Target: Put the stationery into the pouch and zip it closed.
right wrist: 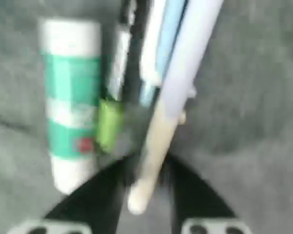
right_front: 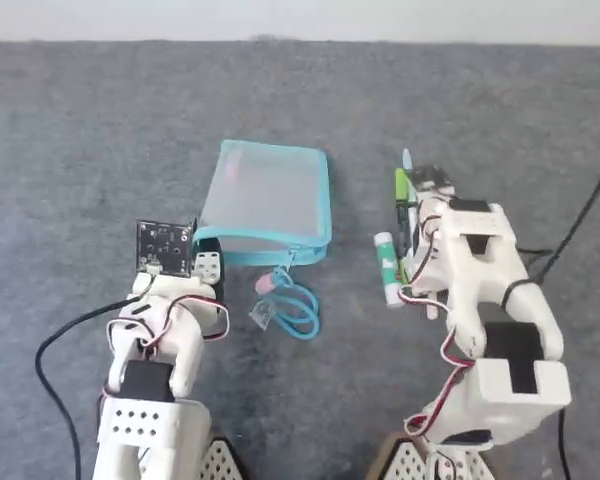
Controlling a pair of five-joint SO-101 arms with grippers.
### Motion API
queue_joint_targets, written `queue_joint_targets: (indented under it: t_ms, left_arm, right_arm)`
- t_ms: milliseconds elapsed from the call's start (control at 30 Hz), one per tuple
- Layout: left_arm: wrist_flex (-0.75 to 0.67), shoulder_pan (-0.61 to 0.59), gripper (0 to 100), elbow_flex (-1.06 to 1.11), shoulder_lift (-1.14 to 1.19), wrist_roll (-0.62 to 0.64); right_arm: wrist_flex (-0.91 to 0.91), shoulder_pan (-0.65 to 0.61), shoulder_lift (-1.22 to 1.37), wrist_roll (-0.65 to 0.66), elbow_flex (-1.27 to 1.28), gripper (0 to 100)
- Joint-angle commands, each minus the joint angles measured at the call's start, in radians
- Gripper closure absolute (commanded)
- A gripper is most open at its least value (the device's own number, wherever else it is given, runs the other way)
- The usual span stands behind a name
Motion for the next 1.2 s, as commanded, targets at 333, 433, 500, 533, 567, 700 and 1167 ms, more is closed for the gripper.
queue_joint_targets:
  t_ms: [333, 433, 500, 533, 567, 700, 1167]
  left_arm:
    - [0.002, -0.009, 99, -0.051, 0.006, -0.011]
    - [0.002, -0.009, 99, -0.051, 0.006, -0.011]
    - [0.002, -0.009, 99, -0.051, 0.006, -0.011]
    - [0.002, -0.009, 99, -0.051, 0.006, -0.011]
    - [0.002, -0.009, 99, -0.051, 0.006, -0.011]
    - [-0.002, -0.009, 99, -0.048, 0.006, -0.011]
    - [-0.074, -0.009, 99, -0.015, 0.015, 0.021]
  right_arm:
    - [0.01, 0.025, -0.007, 0.018, 0.018, 99.4]
    - [0.013, 0.045, -0.053, 0.02, 0.029, 98.7]
    - [0.018, 0.058, -0.119, 0.02, 0.049, 98.9]
    - [0.019, 0.061, -0.165, 0.02, 0.066, 99.0]
    - [0.021, 0.061, -0.222, 0.023, 0.086, 99.1]
    - [0.051, 0.019, -0.493, 0.032, 0.176, 99.1]
    - [0.536, -0.438, -0.802, 0.157, -0.06, 99.1]
